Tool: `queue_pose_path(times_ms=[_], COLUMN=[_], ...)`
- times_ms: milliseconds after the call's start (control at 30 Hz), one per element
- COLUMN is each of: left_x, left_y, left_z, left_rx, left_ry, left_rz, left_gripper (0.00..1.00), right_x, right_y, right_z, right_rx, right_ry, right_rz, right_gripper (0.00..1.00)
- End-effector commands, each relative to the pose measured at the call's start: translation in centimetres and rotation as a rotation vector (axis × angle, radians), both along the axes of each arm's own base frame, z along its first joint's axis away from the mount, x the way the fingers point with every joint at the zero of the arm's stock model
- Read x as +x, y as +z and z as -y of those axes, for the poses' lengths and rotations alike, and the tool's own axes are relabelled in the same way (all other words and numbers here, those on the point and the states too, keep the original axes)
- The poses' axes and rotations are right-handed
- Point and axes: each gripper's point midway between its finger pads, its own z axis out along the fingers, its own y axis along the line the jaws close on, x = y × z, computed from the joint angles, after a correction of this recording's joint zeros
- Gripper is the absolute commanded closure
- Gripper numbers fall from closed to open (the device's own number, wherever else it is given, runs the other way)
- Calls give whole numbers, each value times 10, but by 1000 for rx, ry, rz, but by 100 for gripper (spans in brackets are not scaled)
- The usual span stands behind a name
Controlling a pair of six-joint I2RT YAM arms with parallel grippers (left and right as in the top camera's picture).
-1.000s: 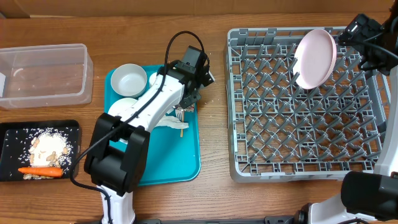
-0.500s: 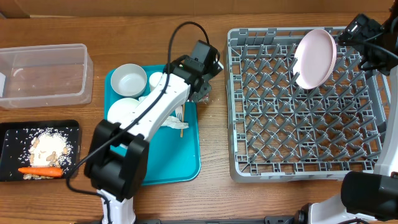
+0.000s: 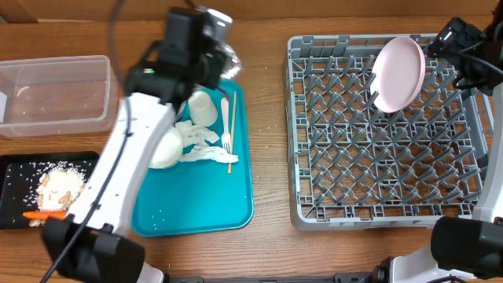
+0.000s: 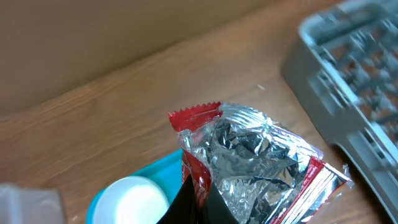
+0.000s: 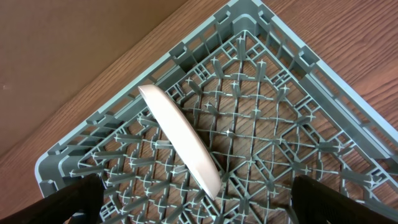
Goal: Sort waste into correct bins and load items into the dishwasher rack
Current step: 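Carry the foil wrapper left and drop it into the clear bin, then move the left gripper back down to the tissues on the tray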
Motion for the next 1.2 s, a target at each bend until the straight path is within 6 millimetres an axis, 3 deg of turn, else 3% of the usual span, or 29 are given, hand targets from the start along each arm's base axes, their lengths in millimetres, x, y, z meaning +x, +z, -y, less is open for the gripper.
queue_pose_path(times_ms=[0, 133, 333, 500, 700, 833, 1033, 1067, 1100, 1133, 1167], left_x=[7, 15, 10, -2, -3, 4, 14, 14, 14, 14, 14], left_y=[21, 22, 19, -5, -54, -76, -92, -93, -95, -96, -95], left_z=[-40, -114, -223, -287, -339, -356, -366, -366, -367, -368, -370], left_rx=[-115, -203, -326, -367, -353, -362, -387, -386, -386, -383, -377], left_ry=[151, 407, 734, 877, 974, 996, 992, 993, 994, 997, 1002], left_rz=[29, 37, 66, 28, -37, -48, -40, -44, -47, -46, -41], left_gripper=[96, 96, 96, 96, 96, 96, 96, 90, 75, 55, 23], right_x=[0, 0, 0, 0, 0, 0, 0, 0, 0, 0, 0], right_y=[8, 8, 8, 8, 8, 8, 8, 8, 8, 8, 8], right_z=[0, 0, 0, 0, 0, 0, 0, 0, 0, 0, 0], right_rx=[-7, -7, -7, -7, -7, -7, -7, -7, -7, -7, -7], right_ry=[-1, -1, -1, -1, -1, -1, -1, -1, -1, -1, -1], right_rz=[21, 21, 21, 21, 21, 21, 21, 21, 21, 21, 21], right_gripper=[0, 0, 0, 0, 0, 0, 0, 0, 0, 0, 0])
